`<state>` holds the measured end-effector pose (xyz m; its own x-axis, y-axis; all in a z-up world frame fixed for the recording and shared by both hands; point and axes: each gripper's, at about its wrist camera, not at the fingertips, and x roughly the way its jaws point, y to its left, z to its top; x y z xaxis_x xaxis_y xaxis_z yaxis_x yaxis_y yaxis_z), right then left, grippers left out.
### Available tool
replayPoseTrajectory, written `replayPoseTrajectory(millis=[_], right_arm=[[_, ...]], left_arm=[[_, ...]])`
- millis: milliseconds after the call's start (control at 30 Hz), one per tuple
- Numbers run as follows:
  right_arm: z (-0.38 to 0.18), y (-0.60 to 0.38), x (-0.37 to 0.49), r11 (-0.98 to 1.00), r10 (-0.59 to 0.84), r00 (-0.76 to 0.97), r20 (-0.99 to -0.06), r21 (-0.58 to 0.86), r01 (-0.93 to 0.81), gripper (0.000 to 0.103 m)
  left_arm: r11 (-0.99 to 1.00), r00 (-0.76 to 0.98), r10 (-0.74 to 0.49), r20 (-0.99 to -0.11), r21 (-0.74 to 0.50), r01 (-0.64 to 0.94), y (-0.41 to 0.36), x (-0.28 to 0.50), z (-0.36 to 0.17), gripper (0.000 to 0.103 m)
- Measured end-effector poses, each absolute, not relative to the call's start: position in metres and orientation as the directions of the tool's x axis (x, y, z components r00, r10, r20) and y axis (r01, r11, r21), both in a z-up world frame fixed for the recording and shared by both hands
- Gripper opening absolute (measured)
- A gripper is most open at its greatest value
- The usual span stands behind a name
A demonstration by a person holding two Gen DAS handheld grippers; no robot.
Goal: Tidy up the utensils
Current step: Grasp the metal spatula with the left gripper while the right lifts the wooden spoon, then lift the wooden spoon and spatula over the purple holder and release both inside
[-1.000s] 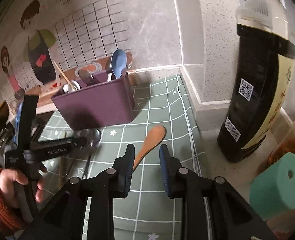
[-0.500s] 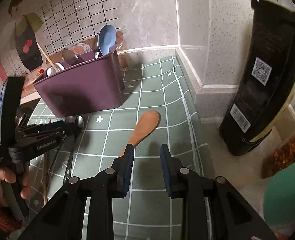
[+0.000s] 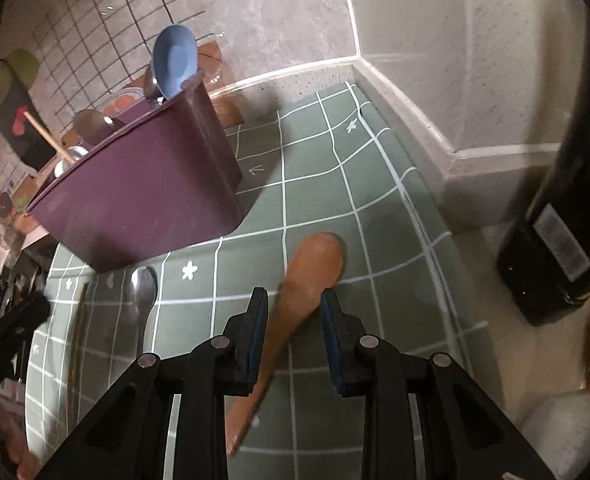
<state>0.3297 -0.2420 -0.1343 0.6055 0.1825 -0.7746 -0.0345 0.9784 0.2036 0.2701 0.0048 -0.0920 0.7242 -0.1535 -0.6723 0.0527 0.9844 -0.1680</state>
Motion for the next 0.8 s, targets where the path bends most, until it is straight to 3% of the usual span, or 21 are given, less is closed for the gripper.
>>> replayPoseTrajectory(millis=[200, 367, 500, 800], right_arm=[[-0.139, -0.218, 0.344, 0.997, 0.076, 0.626, -0.776, 0.065, -0.041, 0.027], [-0.142, -0.197, 0.357, 0.994, -0.001, 0.647, -0.763, -0.071, -0.083, 0.034], [-0.141, -0.198, 0.366, 0.992, 0.051, 0.649, -0.759, -0.034, -0.118, 0.029], [-0.122, -0.211, 0.337, 0.987, 0.128, 0.718, -0.684, 0.018, -0.158, 0.028]], left_arm=[[0.977, 0.765, -0.152, -0.626, -0.213, 0.02, 0.034, 0.255, -0.064, 0.033], [0.969, 0.787, -0.163, -0.595, -0.246, 0.015, 0.043, 0.247, -0.051, 0.033], [0.967, 0.796, -0.16, -0.583, -0.254, 0.008, 0.048, 0.242, -0.045, 0.033], [0.968, 0.81, -0.162, -0.563, -0.249, 0.02, 0.046, 0.233, -0.035, 0.033]])
